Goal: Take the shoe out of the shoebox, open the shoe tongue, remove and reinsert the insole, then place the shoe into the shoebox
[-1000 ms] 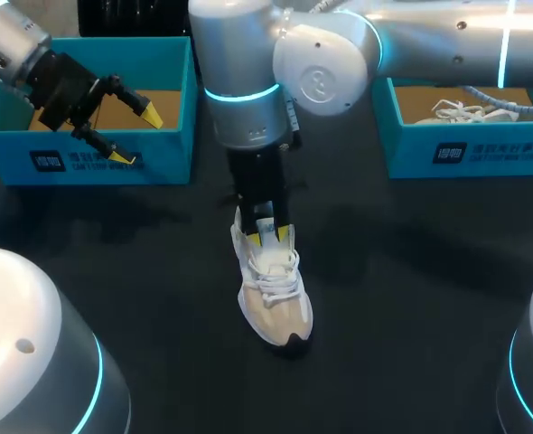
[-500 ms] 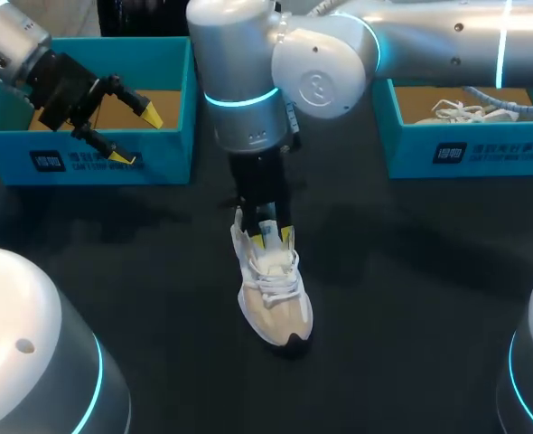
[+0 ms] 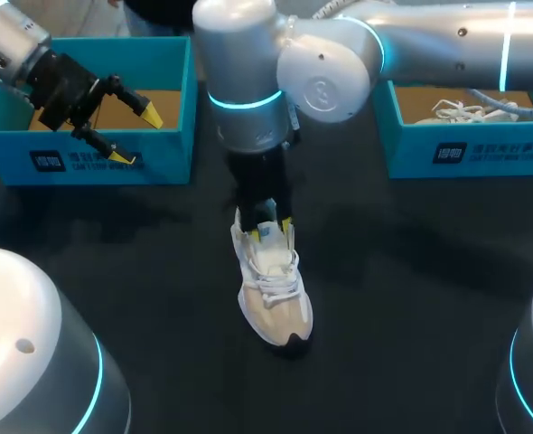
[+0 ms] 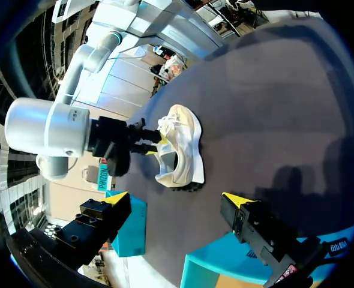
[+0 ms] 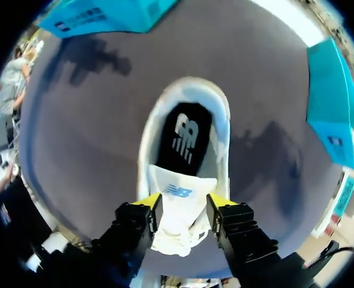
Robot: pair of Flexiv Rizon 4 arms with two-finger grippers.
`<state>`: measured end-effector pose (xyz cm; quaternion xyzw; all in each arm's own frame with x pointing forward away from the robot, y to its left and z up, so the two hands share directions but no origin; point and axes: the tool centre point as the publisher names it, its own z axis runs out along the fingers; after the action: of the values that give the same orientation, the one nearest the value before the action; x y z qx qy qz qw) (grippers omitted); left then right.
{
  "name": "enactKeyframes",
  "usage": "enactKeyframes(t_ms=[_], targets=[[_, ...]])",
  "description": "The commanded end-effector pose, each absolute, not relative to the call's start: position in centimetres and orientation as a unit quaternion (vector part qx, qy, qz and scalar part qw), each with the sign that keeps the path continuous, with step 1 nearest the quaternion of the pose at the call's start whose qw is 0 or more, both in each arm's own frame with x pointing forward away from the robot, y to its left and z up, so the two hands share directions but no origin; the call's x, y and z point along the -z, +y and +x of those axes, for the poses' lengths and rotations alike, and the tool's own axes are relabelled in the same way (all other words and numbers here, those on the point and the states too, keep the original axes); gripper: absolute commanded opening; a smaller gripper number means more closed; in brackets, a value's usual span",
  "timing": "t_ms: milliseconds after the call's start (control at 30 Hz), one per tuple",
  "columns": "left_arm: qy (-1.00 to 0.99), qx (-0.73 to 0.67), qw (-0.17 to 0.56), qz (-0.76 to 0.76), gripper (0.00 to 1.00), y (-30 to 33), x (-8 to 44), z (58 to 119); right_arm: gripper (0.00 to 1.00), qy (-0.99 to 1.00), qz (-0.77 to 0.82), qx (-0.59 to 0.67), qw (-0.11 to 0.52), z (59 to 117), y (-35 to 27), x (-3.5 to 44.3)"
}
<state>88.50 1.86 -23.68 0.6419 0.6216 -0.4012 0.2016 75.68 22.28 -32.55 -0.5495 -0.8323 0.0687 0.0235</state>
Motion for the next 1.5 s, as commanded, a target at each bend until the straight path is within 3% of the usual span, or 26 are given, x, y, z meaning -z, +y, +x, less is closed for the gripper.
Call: enactKeyframes(t_ms=[33,200,367,600,633,667,1167,1500], targets=[[0.622,0.4,0.201,0.642,1.0,1.9,23.6,88.5,0.6,-0.878,-0.478,-0.021,-0.014,75.6,21.2,30.7],[0.622,0.4,0.201,0.642,1.0,1.9,23.6,88.5,0.78,-0.921,-0.388,0.012,-0.033,77.2,22.0,30.0],[0.622,0.4,0.201,0.642,1.0,1.9,23.6,88.5,0.82,-0.952,-0.302,0.025,-0.045,78.6,22.9,29.9],[0.622,0.4,0.201,0.642,1.0,1.9,23.6,88.5,0.74,-0.976,-0.203,0.001,-0.075,79.6,24.1,29.9],[0.622,0.4,0.201,0.642,1.0,1.9,23.6,88.5,0.82,-0.978,-0.194,0.002,-0.07,79.7,24.2,29.8],[0.622,0.4,0.201,0.642,1.0,1.9,23.6,88.5,1.0,-0.978,-0.194,0.002,-0.07,79.7,24.2,29.8],[0.622,0.4,0.201,0.642,1.0,1.9,23.6,88.5,1.0,-0.978,-0.194,0.002,-0.07,79.7,24.2,29.8],[0.622,0.4,0.201,0.642,1.0,1.9,23.6,88.5,1.0,-0.994,-0.038,-0.024,-0.097,84.1,24.1,30.3]])
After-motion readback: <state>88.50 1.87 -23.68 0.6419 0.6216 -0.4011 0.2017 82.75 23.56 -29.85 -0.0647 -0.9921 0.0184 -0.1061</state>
